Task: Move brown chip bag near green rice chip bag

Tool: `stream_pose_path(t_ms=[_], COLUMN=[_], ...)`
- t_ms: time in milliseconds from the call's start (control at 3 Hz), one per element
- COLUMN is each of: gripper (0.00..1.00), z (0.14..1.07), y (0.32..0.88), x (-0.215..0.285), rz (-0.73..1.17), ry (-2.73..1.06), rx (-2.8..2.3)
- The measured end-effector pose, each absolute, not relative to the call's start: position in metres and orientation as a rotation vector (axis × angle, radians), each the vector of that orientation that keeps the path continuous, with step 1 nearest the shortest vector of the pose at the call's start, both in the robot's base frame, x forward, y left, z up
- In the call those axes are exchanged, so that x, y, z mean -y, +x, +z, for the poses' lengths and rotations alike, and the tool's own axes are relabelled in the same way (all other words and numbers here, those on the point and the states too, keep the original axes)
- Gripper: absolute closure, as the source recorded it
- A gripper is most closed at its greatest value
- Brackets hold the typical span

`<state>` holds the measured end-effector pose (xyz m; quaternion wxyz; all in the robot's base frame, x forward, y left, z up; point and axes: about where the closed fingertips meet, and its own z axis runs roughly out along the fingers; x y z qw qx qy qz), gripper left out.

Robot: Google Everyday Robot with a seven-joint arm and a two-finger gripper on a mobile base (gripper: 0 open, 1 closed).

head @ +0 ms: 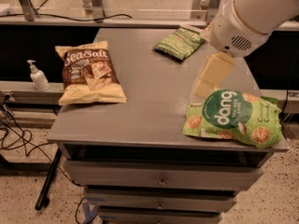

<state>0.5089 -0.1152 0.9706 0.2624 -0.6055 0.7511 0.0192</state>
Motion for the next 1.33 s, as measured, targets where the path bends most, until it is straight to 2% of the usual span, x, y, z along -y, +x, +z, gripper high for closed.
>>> stream_pose_path(t_ms=[667, 1333], gripper=[0.0, 0.0], z=[0.972, 0.973], y=[0.555, 0.556], x=[0.026, 0.025], rz=[0.315, 0.333], ry=[-1.466, -1.414], rx=[-1.941, -1.93])
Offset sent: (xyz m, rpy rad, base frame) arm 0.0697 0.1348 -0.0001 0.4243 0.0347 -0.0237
